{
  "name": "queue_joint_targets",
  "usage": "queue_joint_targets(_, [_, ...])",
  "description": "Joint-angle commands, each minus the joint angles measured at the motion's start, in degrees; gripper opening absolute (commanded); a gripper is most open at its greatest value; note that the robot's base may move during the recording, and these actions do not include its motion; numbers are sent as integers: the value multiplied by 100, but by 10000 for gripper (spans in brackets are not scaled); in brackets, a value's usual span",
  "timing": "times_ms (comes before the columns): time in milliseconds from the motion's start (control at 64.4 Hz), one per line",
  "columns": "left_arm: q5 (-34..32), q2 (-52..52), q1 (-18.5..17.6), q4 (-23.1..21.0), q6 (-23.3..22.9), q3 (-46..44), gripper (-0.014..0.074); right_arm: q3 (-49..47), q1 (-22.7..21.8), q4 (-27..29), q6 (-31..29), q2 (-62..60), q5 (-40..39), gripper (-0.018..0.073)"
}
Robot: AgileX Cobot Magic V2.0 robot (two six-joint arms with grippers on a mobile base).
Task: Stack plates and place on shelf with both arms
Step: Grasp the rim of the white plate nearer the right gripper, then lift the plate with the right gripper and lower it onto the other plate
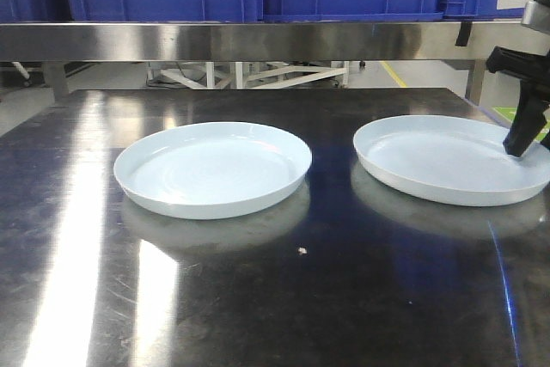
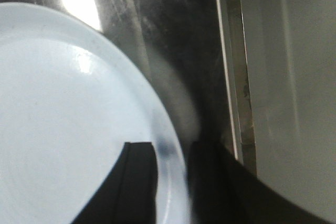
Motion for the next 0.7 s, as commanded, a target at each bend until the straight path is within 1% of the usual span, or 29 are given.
queue_joint_targets(0, [-511, 61, 9, -11, -54, -204, 83, -166, -10, 61, -10, -271, -61, 195])
queue_joint_targets(109, [-511, 61, 9, -11, -54, -204, 83, -166, -10, 61, -10, -271, -61, 94])
queue_joint_targets(171, [-511, 61, 9, -11, -54, -204, 83, -166, -15, 61, -10, -271, -61, 52])
queue_joint_targets(233, [-511, 61, 9, -11, -54, -204, 83, -166, -15, 61, -10, -271, -61, 31])
queue_joint_targets(512, [-511, 61, 9, -11, -54, -204, 83, -466, -45, 91, -10, -586, -52, 30])
queue_joint_targets(621, [-511, 61, 9, -11, -54, -204, 83, -554, 17, 340, -10, -854, -36, 30])
queue_joint_targets(683, [-511, 61, 9, -11, -54, -204, 83, -554, 143, 577, -10, -998, -25, 30])
